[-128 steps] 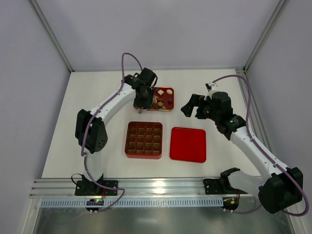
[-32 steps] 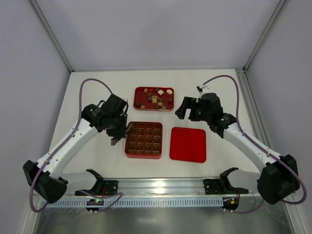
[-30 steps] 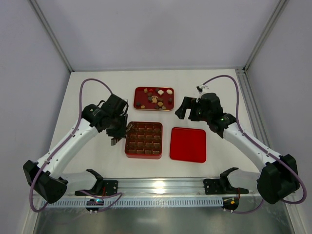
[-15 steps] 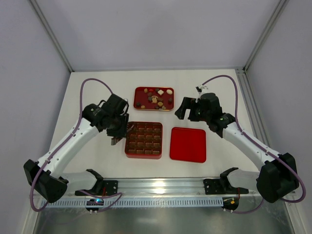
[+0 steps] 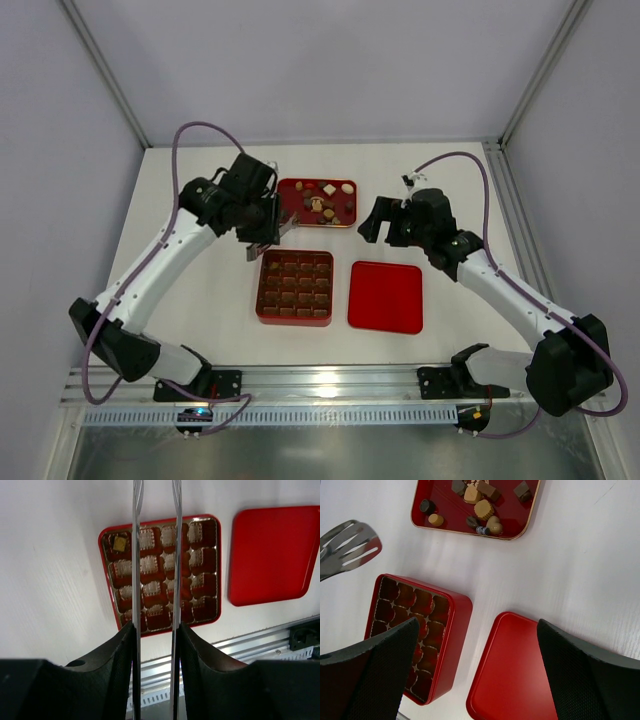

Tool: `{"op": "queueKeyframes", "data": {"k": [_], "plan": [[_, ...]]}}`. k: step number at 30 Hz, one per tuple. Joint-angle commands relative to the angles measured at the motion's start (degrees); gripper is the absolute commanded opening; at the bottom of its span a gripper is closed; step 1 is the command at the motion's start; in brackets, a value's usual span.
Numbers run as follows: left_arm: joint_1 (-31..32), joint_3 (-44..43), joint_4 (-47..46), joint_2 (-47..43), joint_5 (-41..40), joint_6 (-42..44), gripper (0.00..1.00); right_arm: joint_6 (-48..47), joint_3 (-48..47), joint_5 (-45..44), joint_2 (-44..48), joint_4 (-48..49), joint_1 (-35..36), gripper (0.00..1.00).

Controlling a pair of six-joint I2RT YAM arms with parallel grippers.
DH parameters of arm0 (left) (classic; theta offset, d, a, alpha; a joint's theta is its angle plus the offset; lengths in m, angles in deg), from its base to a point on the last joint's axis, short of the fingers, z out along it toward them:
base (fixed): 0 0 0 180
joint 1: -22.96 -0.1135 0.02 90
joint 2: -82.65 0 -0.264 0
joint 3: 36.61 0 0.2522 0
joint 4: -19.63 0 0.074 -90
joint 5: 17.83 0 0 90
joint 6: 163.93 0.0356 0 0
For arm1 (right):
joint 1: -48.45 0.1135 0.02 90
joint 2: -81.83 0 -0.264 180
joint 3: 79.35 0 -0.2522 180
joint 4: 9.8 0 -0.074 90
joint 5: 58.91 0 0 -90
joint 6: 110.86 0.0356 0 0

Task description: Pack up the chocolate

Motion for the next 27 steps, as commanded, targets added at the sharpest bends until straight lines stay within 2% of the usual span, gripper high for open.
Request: {"op": "queueKeyframes", "data": {"k": [1, 12, 18, 27], "plan": [[0.3, -5.6, -4.2, 5.7, -0.5, 1.2, 0.39, -0.7, -2.4, 0.5, 0.4, 0.5, 0.3, 1.00], [-1.1, -26.0, -3.0, 30.3, -5.3, 5.5, 0.41, -2.3, -3.2, 0.4, 1.7, -1.8, 0.3, 1.00], [-2.3, -32.4, -1.3, 36.3, -6.0, 6.5, 0.41, -3.3, -3.5, -0.1, 2.4, -2.9, 0.3, 1.00], [-2.9, -33.5, -1.0, 40.2, -6.6, 7.4, 0.41, -3.2, -3.2, 0.5, 1.8, -2.5, 0.3, 1.00]]}}
